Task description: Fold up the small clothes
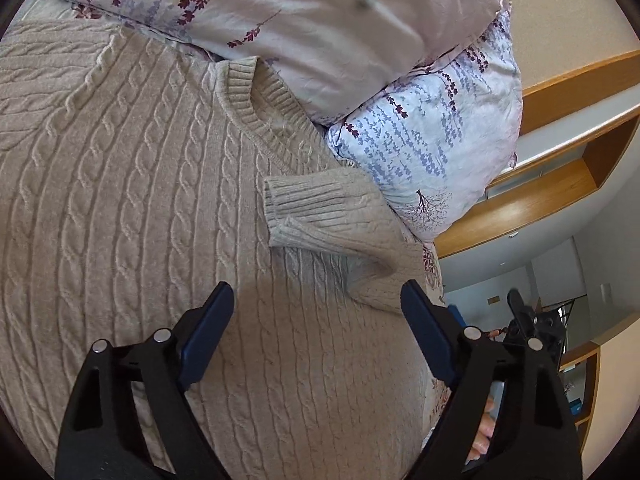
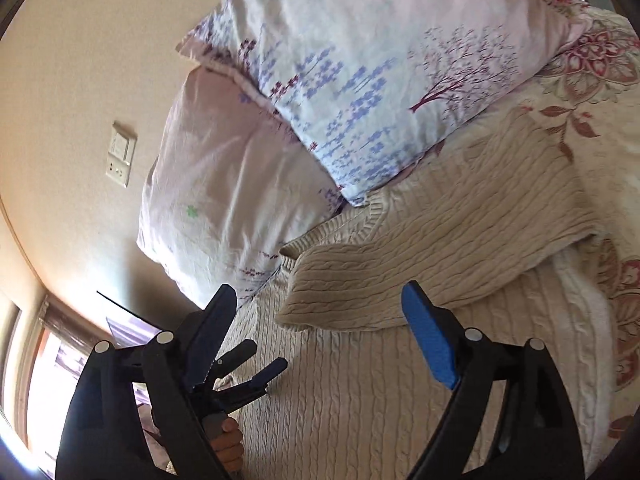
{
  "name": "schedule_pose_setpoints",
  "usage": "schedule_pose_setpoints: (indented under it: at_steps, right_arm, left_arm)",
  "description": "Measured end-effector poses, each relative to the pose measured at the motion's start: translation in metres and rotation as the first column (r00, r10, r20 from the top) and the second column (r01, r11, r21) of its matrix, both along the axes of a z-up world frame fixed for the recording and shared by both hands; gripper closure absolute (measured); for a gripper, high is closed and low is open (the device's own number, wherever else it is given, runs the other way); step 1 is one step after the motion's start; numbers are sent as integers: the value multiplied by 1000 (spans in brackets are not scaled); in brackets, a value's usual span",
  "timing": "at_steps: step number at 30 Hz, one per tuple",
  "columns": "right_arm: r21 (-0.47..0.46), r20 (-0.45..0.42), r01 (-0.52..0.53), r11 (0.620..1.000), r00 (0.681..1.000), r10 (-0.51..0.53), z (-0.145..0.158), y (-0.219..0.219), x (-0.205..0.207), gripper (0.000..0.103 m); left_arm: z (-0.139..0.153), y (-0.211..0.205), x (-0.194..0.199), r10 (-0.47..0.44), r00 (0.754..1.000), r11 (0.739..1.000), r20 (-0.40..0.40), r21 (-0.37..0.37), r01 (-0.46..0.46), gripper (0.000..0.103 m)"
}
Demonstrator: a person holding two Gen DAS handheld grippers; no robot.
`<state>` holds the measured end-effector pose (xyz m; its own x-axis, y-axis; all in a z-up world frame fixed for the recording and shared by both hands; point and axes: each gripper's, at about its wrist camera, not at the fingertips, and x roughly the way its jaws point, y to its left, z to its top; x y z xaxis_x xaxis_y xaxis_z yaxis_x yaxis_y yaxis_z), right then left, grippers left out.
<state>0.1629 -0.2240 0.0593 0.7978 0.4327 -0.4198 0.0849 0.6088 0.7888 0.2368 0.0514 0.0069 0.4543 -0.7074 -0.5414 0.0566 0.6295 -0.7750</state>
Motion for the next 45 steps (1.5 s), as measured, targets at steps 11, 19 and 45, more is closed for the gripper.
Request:
schedule_pose_setpoints:
  at_steps: [11, 19, 45]
  right_arm:
    - [20, -41, 125, 992, 991, -124, -22, -46, -40, 17]
    - [15, -22, 201, 979, 979, -201, -22, -63, -50, 28]
    - [-107, -192, 322, 940, 921, -338, -75, -49, -14, 96]
  left_arm:
    - [-24, -7, 41, 146, 973, 948, -182, -256, -190, 88]
    - [6, 47, 31, 244, 970, 967, -9, -74, -244, 96]
    - [-14, 68, 0, 196, 979, 948, 61, 243, -205, 95]
